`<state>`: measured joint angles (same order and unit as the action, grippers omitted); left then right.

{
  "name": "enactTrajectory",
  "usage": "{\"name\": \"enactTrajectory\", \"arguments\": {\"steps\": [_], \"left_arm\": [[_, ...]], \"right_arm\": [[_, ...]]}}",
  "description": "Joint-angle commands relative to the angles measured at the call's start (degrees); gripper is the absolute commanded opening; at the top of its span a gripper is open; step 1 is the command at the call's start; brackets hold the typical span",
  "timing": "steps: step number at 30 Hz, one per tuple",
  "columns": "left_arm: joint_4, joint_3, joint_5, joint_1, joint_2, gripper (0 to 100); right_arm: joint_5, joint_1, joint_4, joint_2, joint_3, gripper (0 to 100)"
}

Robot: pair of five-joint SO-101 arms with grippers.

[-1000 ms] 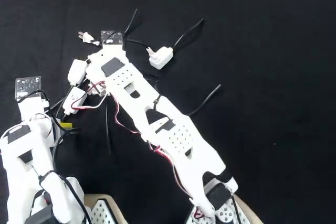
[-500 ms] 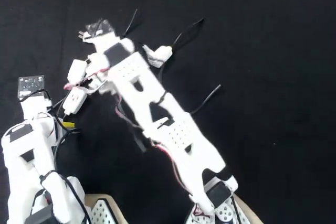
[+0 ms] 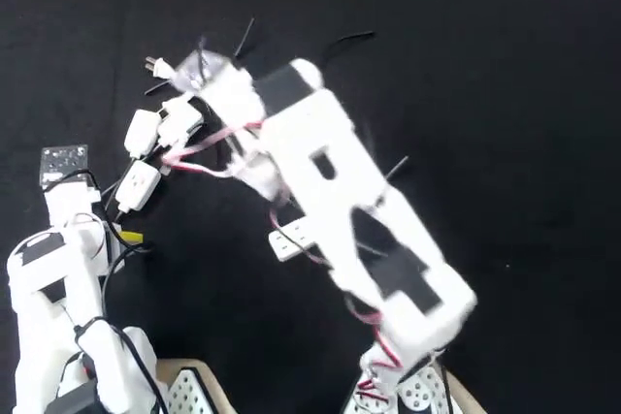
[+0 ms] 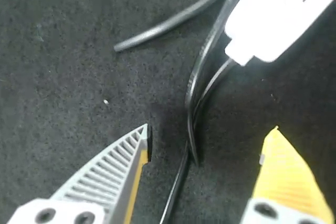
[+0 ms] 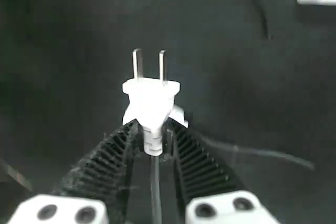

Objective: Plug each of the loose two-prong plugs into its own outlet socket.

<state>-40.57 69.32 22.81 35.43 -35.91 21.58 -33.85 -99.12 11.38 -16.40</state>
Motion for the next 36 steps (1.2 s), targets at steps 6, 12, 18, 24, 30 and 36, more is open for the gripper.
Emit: {"name": "enactTrajectory", "arguments": {"steps": [6, 12, 18, 24, 30, 36], "left_arm": [[1.0, 0.8, 1.6, -2.7, -1.4, 33], [1.0, 2.0, 5.7, -3.9, -1.3, 33], [2.2, 3.0, 5.7, -4.7, -1.5, 33], [2.2, 3.2, 5.8, -5.8, -1.5, 33], [3.1, 3.4, 5.8, -5.8, -1.5, 33], [3.3, 3.9, 5.8, -5.8, -1.5, 33]], "right_arm": [[40.4, 16.6, 7.2, -24.3, 40.0, 1.1], [65.1, 31.2, 21.8, -27.2, 56.9, 1.2], [68.8, 33.9, 34.3, -27.6, 69.2, 15.9], [55.7, 34.1, 34.0, -29.3, 69.8, 34.0], [38.0, 33.6, 28.6, -38.5, 71.4, 33.9], [39.7, 33.6, 31.2, -50.1, 81.1, 24.0]]}}
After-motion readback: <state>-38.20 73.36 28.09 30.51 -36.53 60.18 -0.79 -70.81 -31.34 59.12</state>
